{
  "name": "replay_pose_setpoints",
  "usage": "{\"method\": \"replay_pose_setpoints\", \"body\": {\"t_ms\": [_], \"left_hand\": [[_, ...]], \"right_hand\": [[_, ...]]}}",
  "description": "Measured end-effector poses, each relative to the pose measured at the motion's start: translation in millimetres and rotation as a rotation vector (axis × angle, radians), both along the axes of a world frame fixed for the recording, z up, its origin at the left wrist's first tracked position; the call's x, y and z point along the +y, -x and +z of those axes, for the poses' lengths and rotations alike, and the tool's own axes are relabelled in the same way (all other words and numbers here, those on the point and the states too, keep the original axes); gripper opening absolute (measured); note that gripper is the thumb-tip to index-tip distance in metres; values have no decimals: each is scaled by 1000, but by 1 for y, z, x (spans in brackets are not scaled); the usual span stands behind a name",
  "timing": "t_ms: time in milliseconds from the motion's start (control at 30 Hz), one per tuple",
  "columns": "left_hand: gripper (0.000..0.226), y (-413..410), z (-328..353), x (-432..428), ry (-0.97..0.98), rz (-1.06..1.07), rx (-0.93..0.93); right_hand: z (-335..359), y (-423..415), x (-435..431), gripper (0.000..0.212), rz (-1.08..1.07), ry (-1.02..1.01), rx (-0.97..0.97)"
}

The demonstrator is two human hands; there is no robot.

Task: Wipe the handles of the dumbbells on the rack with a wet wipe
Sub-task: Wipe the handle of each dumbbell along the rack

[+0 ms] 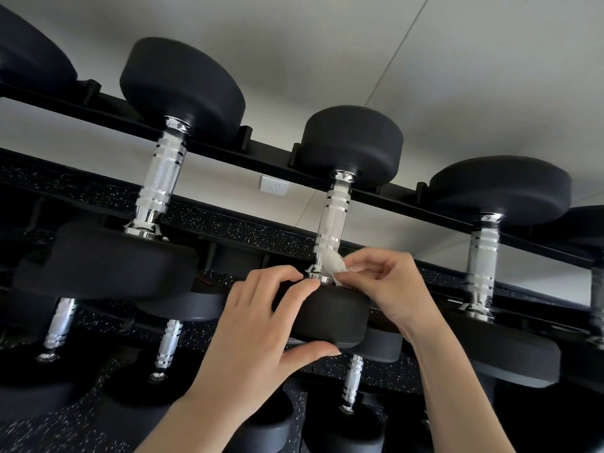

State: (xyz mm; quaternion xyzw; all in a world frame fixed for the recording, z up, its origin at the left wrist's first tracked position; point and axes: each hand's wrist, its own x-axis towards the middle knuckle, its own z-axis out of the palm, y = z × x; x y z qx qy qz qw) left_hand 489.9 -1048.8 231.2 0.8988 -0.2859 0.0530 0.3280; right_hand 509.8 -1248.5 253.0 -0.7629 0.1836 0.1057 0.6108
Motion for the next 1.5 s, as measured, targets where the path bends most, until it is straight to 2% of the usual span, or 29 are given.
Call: {"method": "replay_pose_setpoints", "body": {"t_ms": [367,500,733,1000,1300,1500], "left_hand": [[60,-10,-2,17,85,-104,103],[64,-11,-6,22,147,-100,150],[68,-18,-18,33,228,-90,228],[65,-23,-25,33,329,-123,278],[68,-27,-33,31,302,-140,240],[68,-32,-30,31,272,-151,241]], "right_hand": [[15,-6,18,18,95,312,-72],[21,-14,31,17,194,518,-83],[30,-33,50,8,460,922,19],[39,-39,62,19,561,1133,193],[38,-51,69,26,739,1351,149],[37,-62,71,25,748,1371,136]]}}
